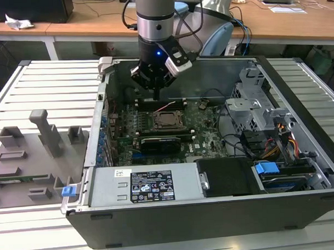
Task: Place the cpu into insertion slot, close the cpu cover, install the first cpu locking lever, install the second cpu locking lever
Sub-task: 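Install the first cpu locking lever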
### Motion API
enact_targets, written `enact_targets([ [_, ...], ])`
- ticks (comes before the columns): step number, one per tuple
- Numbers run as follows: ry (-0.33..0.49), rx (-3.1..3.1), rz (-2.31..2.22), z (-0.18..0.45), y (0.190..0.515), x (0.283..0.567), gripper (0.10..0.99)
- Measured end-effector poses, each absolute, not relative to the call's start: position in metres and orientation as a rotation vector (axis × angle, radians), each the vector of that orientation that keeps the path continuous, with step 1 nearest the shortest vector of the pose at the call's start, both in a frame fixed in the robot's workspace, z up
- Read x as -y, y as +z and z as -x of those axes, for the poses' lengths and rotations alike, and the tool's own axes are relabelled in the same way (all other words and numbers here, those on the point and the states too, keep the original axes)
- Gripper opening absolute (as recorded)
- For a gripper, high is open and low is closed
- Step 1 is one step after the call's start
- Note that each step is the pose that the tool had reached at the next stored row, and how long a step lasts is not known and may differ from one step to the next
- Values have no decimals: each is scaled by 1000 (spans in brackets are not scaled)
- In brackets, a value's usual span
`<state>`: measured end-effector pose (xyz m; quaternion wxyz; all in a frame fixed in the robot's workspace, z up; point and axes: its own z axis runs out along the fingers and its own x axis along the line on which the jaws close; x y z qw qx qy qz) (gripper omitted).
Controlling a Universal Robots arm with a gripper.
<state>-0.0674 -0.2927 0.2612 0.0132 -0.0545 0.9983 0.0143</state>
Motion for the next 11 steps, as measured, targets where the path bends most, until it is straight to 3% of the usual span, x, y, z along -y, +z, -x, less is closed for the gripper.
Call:
enact_targets([
  [11,45,-3110,170,62,259,293,106],
])
